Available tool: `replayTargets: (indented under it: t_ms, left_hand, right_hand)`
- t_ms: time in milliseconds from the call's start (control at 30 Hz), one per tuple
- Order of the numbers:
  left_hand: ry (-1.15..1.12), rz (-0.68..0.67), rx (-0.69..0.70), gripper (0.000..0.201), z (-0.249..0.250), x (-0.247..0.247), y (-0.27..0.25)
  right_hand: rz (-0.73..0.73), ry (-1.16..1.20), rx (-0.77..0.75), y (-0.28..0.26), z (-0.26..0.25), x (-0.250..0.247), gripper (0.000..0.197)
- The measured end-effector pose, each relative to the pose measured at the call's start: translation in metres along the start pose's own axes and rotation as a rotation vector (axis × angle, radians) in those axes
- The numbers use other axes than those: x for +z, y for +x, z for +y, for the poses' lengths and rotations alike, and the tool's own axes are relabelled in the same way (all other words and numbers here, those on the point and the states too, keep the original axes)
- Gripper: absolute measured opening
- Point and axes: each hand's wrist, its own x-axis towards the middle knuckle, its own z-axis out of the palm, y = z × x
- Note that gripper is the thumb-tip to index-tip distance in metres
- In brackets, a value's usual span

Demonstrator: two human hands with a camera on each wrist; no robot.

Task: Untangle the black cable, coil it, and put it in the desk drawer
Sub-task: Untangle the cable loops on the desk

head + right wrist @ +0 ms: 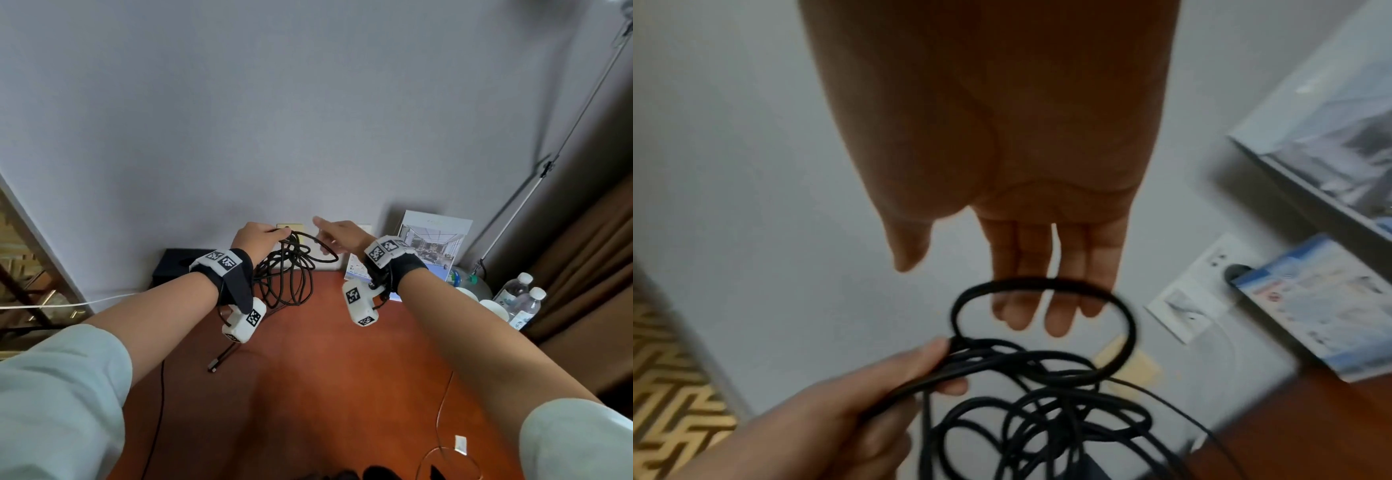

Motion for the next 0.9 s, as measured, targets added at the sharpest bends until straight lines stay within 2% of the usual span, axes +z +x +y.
replayTargets:
  t_ms: [100, 167, 267, 333, 400, 467, 500, 567, 667, 733, 800, 900]
  left_hand:
    - [0.047, 0.000, 0.014, 0.031, 0.011, 0.002, -0.006]
    - [0.066, 0.009, 0.012, 0.025, 0.015, 0.003, -0.007]
    - [0.043, 0.019, -0.025, 0.032, 0.013, 0.001, -0.003]
    - [-0.003, 0.048, -0.098, 0.036, 0.001, -0.003, 0.005]
    - [-0.053, 0.091, -0.184, 0.040, -0.016, -0.012, 0.014]
    - [-0.125, 0.136, -0.267, 0.056, -0.043, -0.018, 0.031]
    - [-0.146, 0.148, -0.296, 0.057, -0.057, -0.020, 0.041]
    - [-0.160, 0.150, -0.310, 0.047, -0.056, -0.026, 0.038]
    - [-0.060, 0.140, -0.244, 0.034, -0.034, -0.033, 0.018]
    - [0.046, 0.101, -0.178, 0.034, -0.030, -0.032, 0.014]
    - [0.156, 0.055, -0.121, 0.043, -0.024, -0.028, 0.011]
    - [0.347, 0.016, -0.024, 0.048, -0.009, -0.018, 0.007]
  right_hand:
    - [-0.091, -0.189, 0.002, 0.000, -0.017, 0.015, 0.037]
    - [-0.094, -0.176, 0.039, 0.000, -0.024, 0.023, 0.027]
    - [-0.009, -0.077, -0.003, 0.001, -0.027, 0.021, 0.018]
    - [-0.001, 0.151, -0.079, 0.000, -0.025, 0.013, 0.017]
    - [0.012, 0.522, -0.142, 0.002, -0.020, 0.001, 0.023]
    - [0.076, 0.939, -0.104, 0.004, -0.013, -0.015, 0.027]
    - [0.113, 1.107, -0.055, 0.006, -0.008, -0.020, 0.031]
    - [0.169, 1.185, 0.036, 0.007, 0.003, -0.027, 0.039]
    - [0.186, 0.838, 0.093, 0.003, 0.013, -0.027, 0.051]
    - [0.157, 0.537, 0.069, 0.000, 0.007, -0.023, 0.053]
    - [0.066, 0.241, 0.037, -0.003, -0.011, -0.018, 0.053]
    - [-0.151, -0.173, 0.043, -0.009, -0.043, -0.003, 0.049]
